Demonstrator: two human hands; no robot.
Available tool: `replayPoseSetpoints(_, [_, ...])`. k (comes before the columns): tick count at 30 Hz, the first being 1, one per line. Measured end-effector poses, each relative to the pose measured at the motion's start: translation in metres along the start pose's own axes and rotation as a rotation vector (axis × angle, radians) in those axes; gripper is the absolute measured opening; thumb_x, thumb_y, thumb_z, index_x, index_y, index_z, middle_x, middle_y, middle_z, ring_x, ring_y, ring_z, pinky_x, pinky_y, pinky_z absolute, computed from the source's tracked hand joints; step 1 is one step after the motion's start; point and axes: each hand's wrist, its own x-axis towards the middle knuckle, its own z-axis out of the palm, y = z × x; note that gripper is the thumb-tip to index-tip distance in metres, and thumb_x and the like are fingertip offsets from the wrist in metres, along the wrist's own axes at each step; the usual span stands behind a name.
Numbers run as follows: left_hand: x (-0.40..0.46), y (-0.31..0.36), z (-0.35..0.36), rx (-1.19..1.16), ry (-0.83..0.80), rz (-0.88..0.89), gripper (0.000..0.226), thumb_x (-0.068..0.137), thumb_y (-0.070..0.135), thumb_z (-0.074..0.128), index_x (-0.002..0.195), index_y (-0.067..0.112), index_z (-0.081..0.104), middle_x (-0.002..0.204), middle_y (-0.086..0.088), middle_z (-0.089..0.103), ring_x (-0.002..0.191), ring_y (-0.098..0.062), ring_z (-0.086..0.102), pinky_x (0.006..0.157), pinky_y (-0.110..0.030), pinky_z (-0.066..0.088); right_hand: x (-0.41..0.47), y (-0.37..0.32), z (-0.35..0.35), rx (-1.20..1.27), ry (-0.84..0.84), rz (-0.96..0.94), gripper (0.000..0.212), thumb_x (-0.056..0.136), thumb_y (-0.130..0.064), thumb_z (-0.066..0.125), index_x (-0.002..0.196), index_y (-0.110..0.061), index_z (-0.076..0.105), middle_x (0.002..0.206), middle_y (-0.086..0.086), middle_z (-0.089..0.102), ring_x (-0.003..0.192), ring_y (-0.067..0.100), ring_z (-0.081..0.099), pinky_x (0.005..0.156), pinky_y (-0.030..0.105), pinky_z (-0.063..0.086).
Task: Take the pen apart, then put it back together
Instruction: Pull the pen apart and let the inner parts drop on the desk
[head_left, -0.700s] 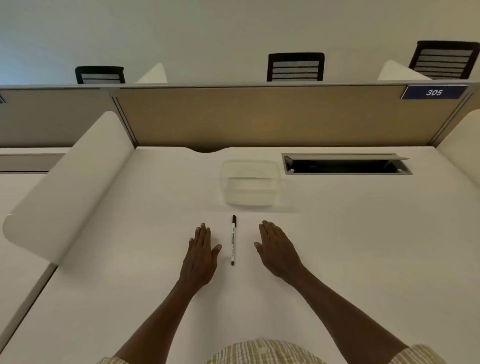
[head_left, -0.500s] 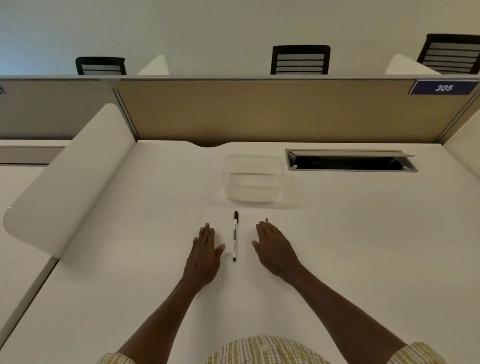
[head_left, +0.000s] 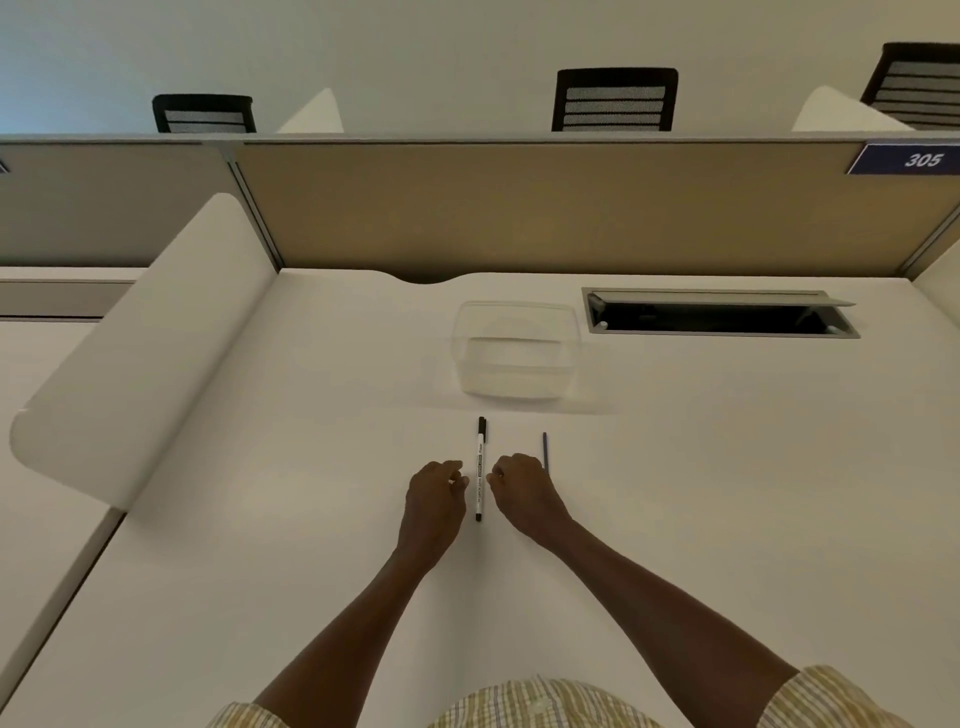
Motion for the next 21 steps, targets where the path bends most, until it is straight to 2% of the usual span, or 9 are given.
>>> replayPoseSetpoints(3, [0.003,0.002,0.002,-0.053,0.005,-0.05,0.019,0.092,0.003,0.058,0.103,0.004,0.073,0.095,-0.009,0.075,0.082,-0.013,0.064,0.077,-0.017,0.043,0.007,-0.008,-0.001,0.088,-0.024,0.096,0.033,0.092,-0.027,0.057,0.074,0.0,0.061,0.074,0.013,0.067,0.073,0.028,0.063,0.063,0.036,0.048])
replayPoseSetpoints(5, [0.005,0.005,0.001,-0.069,-0.009,-0.092,0.022,0.092,-0.001,0.055,0.102,0.002,0.074,0.09,-0.007,0.075,0.076,-0.009,0.061,0.07,-0.003,0.04,0.01,-0.011,0.0,0.137,-0.031,0.138,0.032,0.089,-0.029,0.062,0.076,0.0,0.062,0.074,0.012,0.068,0.071,0.026,0.063,0.062,0.034,0.048])
replayPoseSetpoints(9, [0.011,0.012,0.003,-0.093,-0.045,-0.145,0.024,0.091,-0.002,0.053,0.104,0.002,0.073,0.095,-0.01,0.076,0.086,-0.015,0.066,0.07,-0.003,0.037,0.012,-0.016,0.005,0.189,-0.046,0.184,0.035,0.087,-0.029,0.066,0.072,0.002,0.061,0.071,0.013,0.068,0.067,0.025,0.063,0.059,0.033,0.048])
replayPoseSetpoints(13, [0.013,0.017,0.005,-0.116,-0.043,-0.202,0.023,0.09,-0.001,0.056,0.102,0.004,0.075,0.099,-0.009,0.076,0.09,-0.013,0.063,0.066,0.004,0.033,0.012,-0.021,0.009,0.186,-0.027,0.186,0.047,0.087,-0.029,0.064,0.05,-0.011,0.041,0.047,0.003,0.048,0.048,0.018,0.045,0.044,0.027,0.031])
replayPoseSetpoints(15, [0.013,0.018,0.006,-0.155,-0.042,-0.25,0.02,0.089,0.002,0.059,0.099,0.005,0.076,0.097,-0.009,0.076,0.093,-0.018,0.066,0.071,-0.005,0.038,0.012,-0.023,0.009,0.183,-0.023,0.198,0.048,0.086,-0.027,0.063,0.049,-0.013,0.037,0.045,0.0,0.044,0.048,0.019,0.044,0.044,0.027,0.029])
replayPoseSetpoints(16, [0.013,0.018,0.006,-0.183,-0.043,-0.279,0.018,0.088,0.003,0.061,0.096,0.005,0.077,0.094,-0.009,0.077,0.092,-0.02,0.067,0.077,-0.014,0.043,0.011,-0.024,0.009,0.191,-0.023,0.212,0.045,0.085,-0.027,0.063,0.051,-0.01,0.041,0.047,0.003,0.048,0.05,0.021,0.046,0.044,0.027,0.031])
replayPoseSetpoints(18, [0.013,0.017,0.005,-0.237,-0.055,-0.322,0.016,0.086,0.004,0.062,0.082,0.004,0.077,0.08,-0.011,0.075,0.078,-0.021,0.064,0.079,-0.031,0.051,0.009,-0.023,0.009,0.215,-0.007,0.23,0.036,0.084,-0.025,0.062,0.059,-0.001,0.054,0.057,0.012,0.06,0.055,0.025,0.053,0.048,0.03,0.037])
replayPoseSetpoints(20, [0.012,0.016,0.003,-0.314,-0.075,-0.35,0.019,0.084,0.004,0.061,0.068,0.002,0.072,0.067,-0.013,0.068,0.064,-0.022,0.056,0.074,-0.039,0.054,0.006,-0.022,0.01,0.228,0.02,0.211,0.027,0.083,-0.022,0.059,0.068,0.001,0.06,0.065,0.012,0.065,0.061,0.026,0.059,0.052,0.032,0.042])
replayPoseSetpoints(21, [0.011,0.016,0.001,-0.38,-0.08,-0.376,0.021,0.084,0.004,0.063,0.066,0.004,0.073,0.066,-0.011,0.069,0.063,-0.025,0.06,0.075,-0.042,0.056,0.004,-0.021,0.01,0.247,0.029,0.196,0.023,0.083,-0.02,0.057,0.069,-0.001,0.06,0.065,0.01,0.065,0.062,0.025,0.06,0.052,0.032,0.043])
